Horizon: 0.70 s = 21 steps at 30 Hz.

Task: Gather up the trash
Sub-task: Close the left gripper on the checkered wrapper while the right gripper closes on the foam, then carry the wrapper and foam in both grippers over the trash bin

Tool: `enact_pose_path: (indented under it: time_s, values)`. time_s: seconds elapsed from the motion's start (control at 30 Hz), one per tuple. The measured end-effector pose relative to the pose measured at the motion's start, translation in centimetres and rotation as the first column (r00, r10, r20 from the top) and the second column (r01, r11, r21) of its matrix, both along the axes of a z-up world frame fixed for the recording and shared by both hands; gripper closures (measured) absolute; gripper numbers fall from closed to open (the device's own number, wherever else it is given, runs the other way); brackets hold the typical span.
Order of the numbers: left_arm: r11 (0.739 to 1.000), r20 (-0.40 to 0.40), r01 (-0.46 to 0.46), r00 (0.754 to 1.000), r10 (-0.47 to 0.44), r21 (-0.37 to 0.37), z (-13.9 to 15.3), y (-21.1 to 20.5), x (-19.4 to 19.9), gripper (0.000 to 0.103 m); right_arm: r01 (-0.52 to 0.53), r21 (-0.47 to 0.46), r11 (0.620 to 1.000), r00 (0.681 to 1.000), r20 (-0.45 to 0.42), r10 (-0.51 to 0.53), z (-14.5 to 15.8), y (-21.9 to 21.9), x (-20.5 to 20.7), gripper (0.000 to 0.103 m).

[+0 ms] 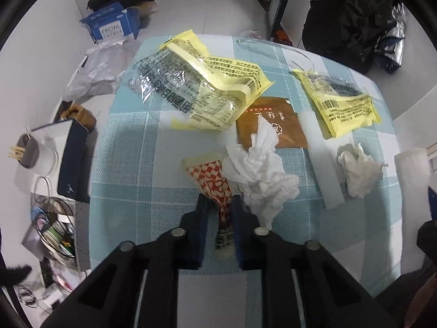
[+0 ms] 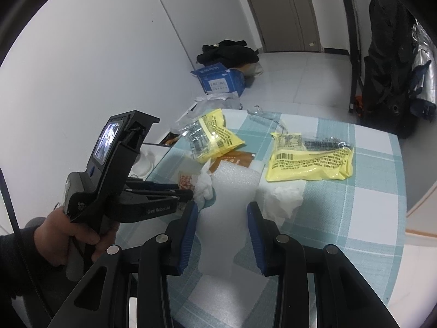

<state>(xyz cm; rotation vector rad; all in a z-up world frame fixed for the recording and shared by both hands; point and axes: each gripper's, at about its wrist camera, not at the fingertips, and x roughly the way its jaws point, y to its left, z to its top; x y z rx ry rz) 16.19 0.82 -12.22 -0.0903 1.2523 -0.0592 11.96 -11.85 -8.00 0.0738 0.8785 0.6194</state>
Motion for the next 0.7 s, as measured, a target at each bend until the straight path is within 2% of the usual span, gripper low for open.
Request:
enact_pose_path:
  time_s: [0.33, 0.47, 0.7]
  values:
    - [0.999, 0.014, -0.036, 0.999, 0.037, -0.041, 0.4, 2.1, -1.3, 0.100, 0.038, -0.005, 0.999, 0.999, 0.003, -0.038, 0.1, 0.2, 0.1, 0.067]
    - [0.997, 0.044, -0.048, 0.998, 0.050, -0.056, 1.2, 2.8, -2.2, 0.100, 0.044, -0.004, 0.999, 0.999, 0.011, -0.044, 0.2, 0.6, -0.2, 0.067]
    - [0.989, 0.126, -0.070, 0.988, 0.087, -0.130, 3.7, 4.2, -3.6, 0.100, 0.065, 0.029, 0.998, 0.998, 0.018, -0.065, 1.1, 0.8, -1.1, 0.067]
